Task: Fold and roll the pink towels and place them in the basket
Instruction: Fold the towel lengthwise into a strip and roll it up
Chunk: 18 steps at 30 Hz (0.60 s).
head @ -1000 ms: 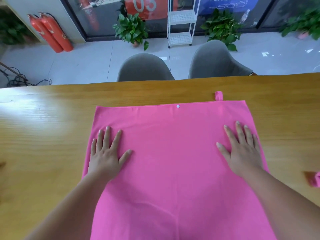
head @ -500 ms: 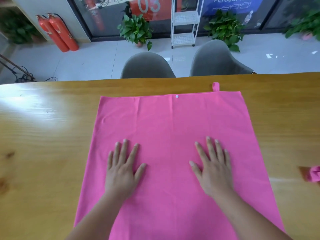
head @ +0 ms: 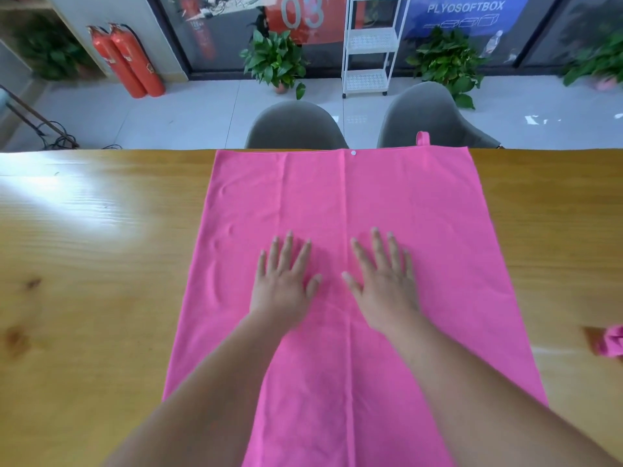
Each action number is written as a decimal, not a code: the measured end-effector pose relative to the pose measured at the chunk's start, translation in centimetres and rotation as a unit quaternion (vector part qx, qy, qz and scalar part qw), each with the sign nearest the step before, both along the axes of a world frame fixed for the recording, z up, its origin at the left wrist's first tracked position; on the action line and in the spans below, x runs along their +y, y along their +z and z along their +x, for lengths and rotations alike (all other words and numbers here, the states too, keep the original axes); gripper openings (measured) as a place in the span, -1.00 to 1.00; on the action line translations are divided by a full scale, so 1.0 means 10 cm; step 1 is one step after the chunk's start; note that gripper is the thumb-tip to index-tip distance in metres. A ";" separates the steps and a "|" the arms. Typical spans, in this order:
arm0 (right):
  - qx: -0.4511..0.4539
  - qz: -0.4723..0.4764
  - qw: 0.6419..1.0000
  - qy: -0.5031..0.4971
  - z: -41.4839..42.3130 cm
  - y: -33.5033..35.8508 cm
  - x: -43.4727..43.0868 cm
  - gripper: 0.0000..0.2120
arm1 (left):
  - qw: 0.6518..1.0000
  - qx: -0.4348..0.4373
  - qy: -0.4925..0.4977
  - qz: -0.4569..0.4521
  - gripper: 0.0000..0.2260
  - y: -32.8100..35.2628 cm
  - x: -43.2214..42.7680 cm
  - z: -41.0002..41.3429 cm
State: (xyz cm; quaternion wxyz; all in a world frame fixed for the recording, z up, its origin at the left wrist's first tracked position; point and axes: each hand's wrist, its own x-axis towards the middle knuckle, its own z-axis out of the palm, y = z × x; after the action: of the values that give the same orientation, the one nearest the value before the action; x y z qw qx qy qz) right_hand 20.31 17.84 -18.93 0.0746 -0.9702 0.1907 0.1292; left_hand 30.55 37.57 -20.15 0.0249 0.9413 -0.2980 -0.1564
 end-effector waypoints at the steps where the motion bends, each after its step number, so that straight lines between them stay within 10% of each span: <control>1: -0.002 0.005 1.000 0.026 -0.17 -0.04 0.16 -0.32 | 1.000 -0.008 -0.012 -0.016 -0.37 -0.05 0.13 -0.22; 7: 0.009 -0.039 0.997 -0.061 -1.11 -0.18 -0.31 -0.28 | 0.996 -0.046 0.073 -0.003 -0.35 -0.16 1.13 -0.51; 18: 0.025 -0.011 0.996 -0.082 -0.38 0.01 -0.21 -0.29 | 0.999 0.013 0.024 0.026 -0.28 -0.03 0.26 -0.20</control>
State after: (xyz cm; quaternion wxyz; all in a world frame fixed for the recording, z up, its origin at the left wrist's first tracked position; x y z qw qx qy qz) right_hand 16.50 15.71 -18.79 0.0698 -0.9486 0.2726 0.1446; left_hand 28.52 40.19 -20.44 0.0084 0.9465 -0.2706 -0.1758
